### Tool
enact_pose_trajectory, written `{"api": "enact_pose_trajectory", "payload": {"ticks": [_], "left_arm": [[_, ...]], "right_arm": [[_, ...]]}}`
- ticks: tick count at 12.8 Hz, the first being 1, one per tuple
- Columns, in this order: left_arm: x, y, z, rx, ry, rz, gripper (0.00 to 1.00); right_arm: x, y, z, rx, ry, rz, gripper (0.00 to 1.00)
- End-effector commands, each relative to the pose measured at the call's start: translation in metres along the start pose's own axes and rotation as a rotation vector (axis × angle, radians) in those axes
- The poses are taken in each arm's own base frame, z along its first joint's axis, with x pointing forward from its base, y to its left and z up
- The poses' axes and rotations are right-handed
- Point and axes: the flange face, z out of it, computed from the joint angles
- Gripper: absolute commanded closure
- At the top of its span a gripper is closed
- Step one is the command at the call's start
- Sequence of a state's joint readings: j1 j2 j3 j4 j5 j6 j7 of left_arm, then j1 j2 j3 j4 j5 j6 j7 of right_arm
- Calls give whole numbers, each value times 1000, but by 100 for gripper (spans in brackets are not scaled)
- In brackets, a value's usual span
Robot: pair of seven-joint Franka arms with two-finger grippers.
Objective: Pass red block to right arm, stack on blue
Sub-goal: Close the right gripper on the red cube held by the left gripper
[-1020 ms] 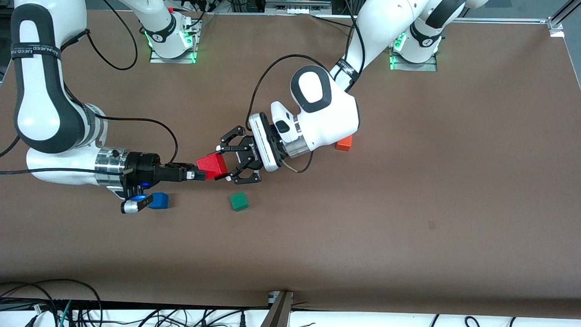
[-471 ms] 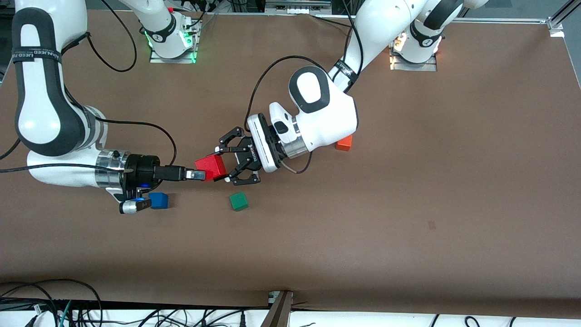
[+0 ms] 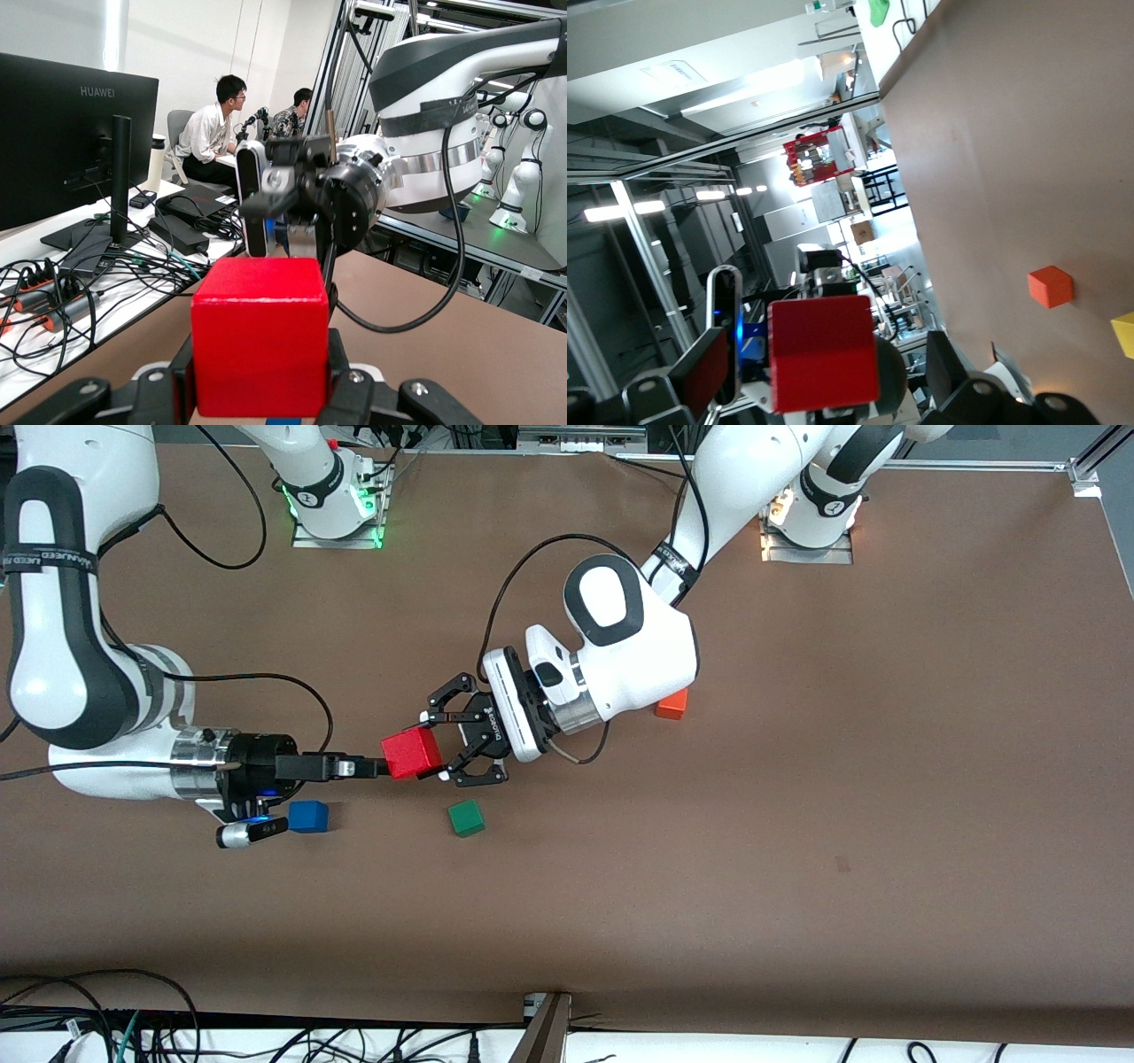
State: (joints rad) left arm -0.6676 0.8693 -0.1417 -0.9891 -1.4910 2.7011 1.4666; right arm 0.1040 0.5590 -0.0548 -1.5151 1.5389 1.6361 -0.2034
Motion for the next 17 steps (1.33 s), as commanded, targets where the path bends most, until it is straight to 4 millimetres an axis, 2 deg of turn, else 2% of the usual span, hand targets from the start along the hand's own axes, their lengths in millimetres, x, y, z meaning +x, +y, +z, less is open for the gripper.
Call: {"api": "enact_pose_trajectory", "payload": {"ticks": [1, 3, 6, 11, 14, 17], "left_arm": [[4, -1, 3, 10, 30, -8, 100], [4, -2, 3, 12, 31, -8, 100], [3, -3, 3, 13, 28, -8, 100], [3, -3, 3, 13, 28, -8, 100], [3, -4, 2, 15, 29, -9, 100], [3, -4, 2, 15, 29, -9, 100]], "right_arm": [[4, -9, 1, 82, -4, -32, 1], [8, -5, 3, 137, 0, -49, 1], [14, 19, 10, 214, -51, -75, 1], [21, 38, 21, 260, -47, -60, 1], [21, 46, 37, 294, -57, -30, 1], [20, 46, 41, 303, -59, -1, 2]]}}
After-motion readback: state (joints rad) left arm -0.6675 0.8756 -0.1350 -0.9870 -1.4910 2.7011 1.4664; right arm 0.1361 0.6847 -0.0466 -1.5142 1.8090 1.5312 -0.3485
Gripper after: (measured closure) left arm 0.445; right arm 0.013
